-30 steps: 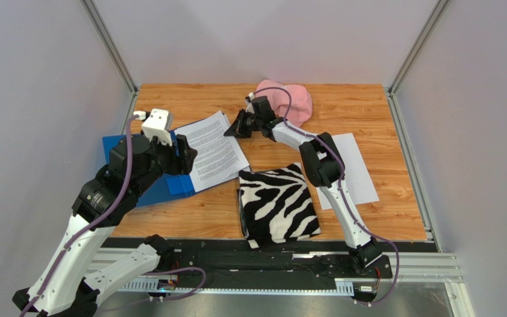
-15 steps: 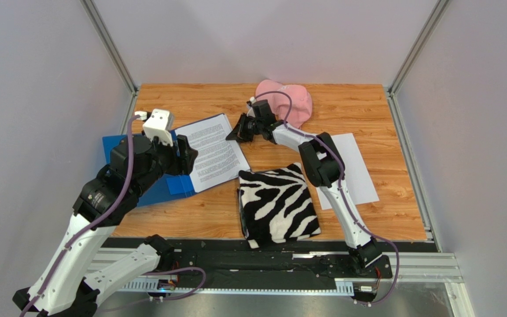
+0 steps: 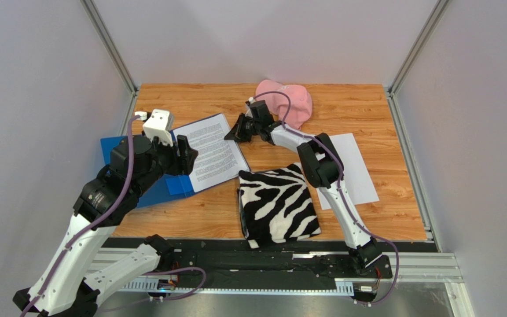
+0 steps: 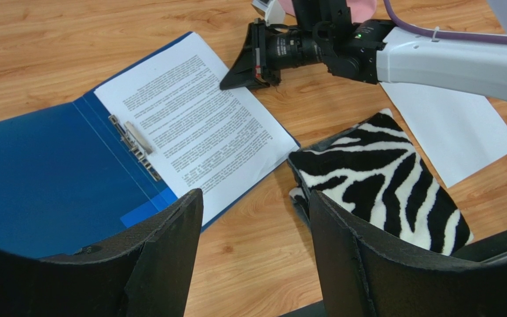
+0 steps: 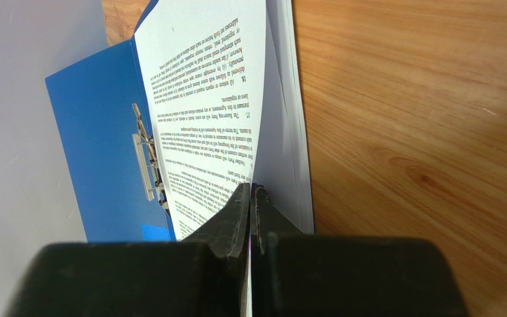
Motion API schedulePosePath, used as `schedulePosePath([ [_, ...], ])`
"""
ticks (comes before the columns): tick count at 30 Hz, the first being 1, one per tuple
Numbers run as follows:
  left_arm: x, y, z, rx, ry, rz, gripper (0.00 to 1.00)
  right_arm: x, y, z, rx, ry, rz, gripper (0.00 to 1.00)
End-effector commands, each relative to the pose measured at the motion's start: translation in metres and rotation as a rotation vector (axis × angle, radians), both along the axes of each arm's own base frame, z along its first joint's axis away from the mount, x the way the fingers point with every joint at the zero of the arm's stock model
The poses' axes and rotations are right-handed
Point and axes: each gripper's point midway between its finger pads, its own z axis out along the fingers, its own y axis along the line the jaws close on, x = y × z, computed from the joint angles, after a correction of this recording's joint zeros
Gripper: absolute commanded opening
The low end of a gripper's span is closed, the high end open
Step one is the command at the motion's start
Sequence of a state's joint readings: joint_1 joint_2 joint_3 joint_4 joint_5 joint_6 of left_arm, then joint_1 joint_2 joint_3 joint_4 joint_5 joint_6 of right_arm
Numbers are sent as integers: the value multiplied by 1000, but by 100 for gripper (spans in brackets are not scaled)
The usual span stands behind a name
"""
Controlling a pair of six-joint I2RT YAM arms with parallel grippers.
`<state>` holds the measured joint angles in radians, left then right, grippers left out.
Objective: Put the files into the folder
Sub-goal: Place the file in the spring clip on the folder.
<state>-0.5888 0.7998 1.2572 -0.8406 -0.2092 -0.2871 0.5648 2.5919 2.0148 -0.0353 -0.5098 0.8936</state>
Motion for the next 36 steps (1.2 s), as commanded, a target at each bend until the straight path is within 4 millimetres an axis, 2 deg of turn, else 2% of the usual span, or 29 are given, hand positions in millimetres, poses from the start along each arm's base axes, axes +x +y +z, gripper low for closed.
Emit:
schedulePosePath([
  [1,2,-1,6,-21,-21,-1,69,7,12,48,47,-92,5,2],
  [3,2,-1,6,-23,-22,-2,69,6,12,46,44,-97,13,5],
  [5,1,-2,6,-25,-19,-4,69,5,11,46,33,-99,17,13],
  [8,1,-2,8,-32,-24,-6,69,5,10,52,18,-123,28,23],
  [11,0,-2,8,-33,-25,-8,69,5,10,61,1,-149,45,30],
  [20,-2,-3,10,-44,-30,-14,69,4,14,77,-60,-223,89,45],
  [28,-5,0,13,-48,-37,-11,69,1,22,85,-108,-289,112,52],
  [31,-6,2,12,-47,-36,-8,69,8,18,83,-153,-318,96,56],
  [36,-7,2,12,-48,-35,-7,69,6,24,79,-193,-356,123,67],
])
